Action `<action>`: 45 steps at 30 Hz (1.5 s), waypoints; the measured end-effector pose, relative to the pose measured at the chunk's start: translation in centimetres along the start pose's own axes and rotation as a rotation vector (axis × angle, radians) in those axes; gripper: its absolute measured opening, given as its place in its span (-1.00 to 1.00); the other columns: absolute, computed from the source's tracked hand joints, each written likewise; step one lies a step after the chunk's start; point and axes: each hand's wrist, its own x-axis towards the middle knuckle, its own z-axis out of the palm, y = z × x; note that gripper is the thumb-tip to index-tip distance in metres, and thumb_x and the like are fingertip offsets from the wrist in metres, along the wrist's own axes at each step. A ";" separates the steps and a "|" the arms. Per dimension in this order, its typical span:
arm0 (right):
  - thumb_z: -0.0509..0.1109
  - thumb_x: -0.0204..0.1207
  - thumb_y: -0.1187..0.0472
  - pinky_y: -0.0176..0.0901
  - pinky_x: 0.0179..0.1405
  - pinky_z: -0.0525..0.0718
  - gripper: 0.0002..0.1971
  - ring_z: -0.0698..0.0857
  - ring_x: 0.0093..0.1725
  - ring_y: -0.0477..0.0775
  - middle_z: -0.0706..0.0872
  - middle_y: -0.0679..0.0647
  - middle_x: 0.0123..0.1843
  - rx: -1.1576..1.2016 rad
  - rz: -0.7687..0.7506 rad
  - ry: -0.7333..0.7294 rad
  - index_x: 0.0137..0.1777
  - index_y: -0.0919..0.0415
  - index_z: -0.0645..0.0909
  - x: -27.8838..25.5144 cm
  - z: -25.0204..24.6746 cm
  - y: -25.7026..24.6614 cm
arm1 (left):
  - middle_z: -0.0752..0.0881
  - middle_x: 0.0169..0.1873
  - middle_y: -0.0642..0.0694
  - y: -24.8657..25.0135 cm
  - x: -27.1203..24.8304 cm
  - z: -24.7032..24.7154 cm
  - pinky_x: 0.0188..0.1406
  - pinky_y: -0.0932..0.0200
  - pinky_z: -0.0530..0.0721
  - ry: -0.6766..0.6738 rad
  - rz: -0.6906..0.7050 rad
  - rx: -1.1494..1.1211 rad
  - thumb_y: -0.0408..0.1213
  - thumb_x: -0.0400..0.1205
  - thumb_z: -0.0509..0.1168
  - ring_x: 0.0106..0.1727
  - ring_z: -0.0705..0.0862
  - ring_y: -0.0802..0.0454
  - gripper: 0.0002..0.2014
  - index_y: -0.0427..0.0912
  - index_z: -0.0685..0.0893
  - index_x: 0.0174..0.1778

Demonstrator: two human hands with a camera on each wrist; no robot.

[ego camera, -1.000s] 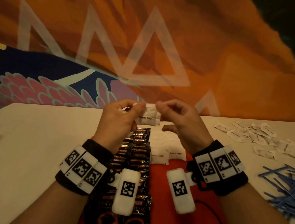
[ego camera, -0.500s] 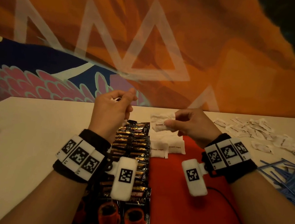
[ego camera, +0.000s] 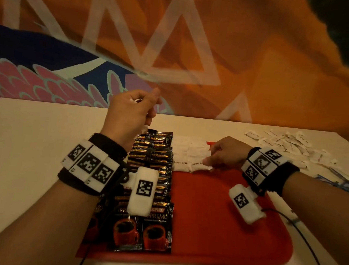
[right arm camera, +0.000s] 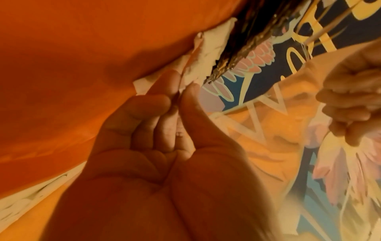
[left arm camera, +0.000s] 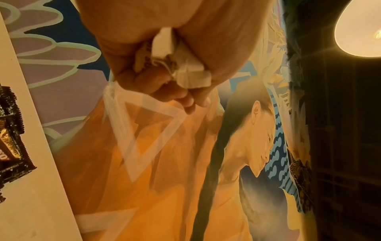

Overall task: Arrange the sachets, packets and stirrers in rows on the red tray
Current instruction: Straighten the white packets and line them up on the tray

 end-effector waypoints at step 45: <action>0.60 0.45 0.22 -0.36 -0.17 0.64 -0.85 0.76 -0.22 -0.15 0.80 -0.12 -0.28 0.329 -0.856 0.337 -0.26 -0.04 0.74 -4.7 5.1 -10.2 | 0.58 -0.47 -0.10 -0.2 0.3 0.3 -0.24 0.04 0.60 -0.072 -0.253 -0.235 0.11 0.78 0.11 -0.35 0.62 -0.02 -0.49 -0.18 0.63 -0.31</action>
